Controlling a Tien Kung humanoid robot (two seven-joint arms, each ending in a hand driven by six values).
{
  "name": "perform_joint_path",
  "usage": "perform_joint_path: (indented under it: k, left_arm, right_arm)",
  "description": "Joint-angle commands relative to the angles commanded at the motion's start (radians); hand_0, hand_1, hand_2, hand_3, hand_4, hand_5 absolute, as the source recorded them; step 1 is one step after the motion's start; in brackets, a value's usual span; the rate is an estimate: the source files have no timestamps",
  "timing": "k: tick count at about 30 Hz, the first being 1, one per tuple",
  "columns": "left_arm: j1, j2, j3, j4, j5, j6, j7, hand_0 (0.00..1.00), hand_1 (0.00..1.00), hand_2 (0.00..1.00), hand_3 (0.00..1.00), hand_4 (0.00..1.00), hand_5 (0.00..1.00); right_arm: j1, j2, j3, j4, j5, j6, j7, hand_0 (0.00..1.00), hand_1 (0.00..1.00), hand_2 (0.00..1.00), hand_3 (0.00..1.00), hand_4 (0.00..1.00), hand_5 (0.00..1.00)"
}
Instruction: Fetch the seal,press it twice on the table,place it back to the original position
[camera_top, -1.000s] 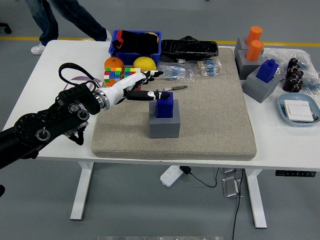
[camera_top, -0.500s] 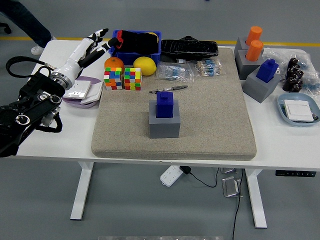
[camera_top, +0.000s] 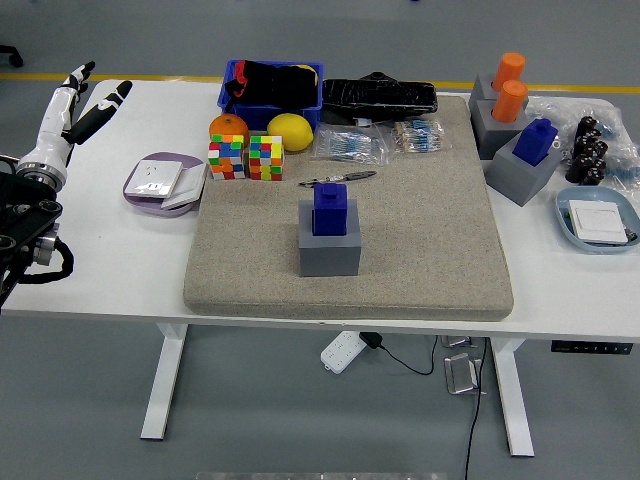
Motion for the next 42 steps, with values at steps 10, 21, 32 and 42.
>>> perform_joint_path:
  k: [10,21,32,42]
  left_arm:
    - [0.002,0.020,0.072,0.045,-0.110,0.001,0.011,0.998,0.998,0.998,0.998,0.849,0.648]
    - [0.007,0.020,0.109,0.060,-0.185,0.006,0.015,0.998,0.998,0.998,0.997,0.827,0.603]
    - [0.005,0.021,0.106,0.040,-0.169,0.009,0.021,0.998,0.998,0.998,0.998,0.814,0.594]
    - [-0.005,0.025,0.112,0.037,-0.163,0.011,0.020,0.998,0.998,0.996,0.991,0.805,0.571]
  right_arm:
    - [0.009,0.004,-0.012,-0.002,0.006,0.003,0.000,0.817,0.726,0.723,0.677,0.776,0.576]
    - [0.002,0.017,-0.006,-0.006,0.006,0.005,-0.002,0.817,0.726,0.723,0.679,0.775,0.576]
    - [0.002,0.029,0.000,-0.009,0.011,0.008,-0.003,0.817,0.726,0.723,0.679,0.776,0.577]
    - [0.008,0.022,0.001,-0.014,0.014,0.007,0.000,0.817,0.727,0.723,0.679,0.776,0.577]
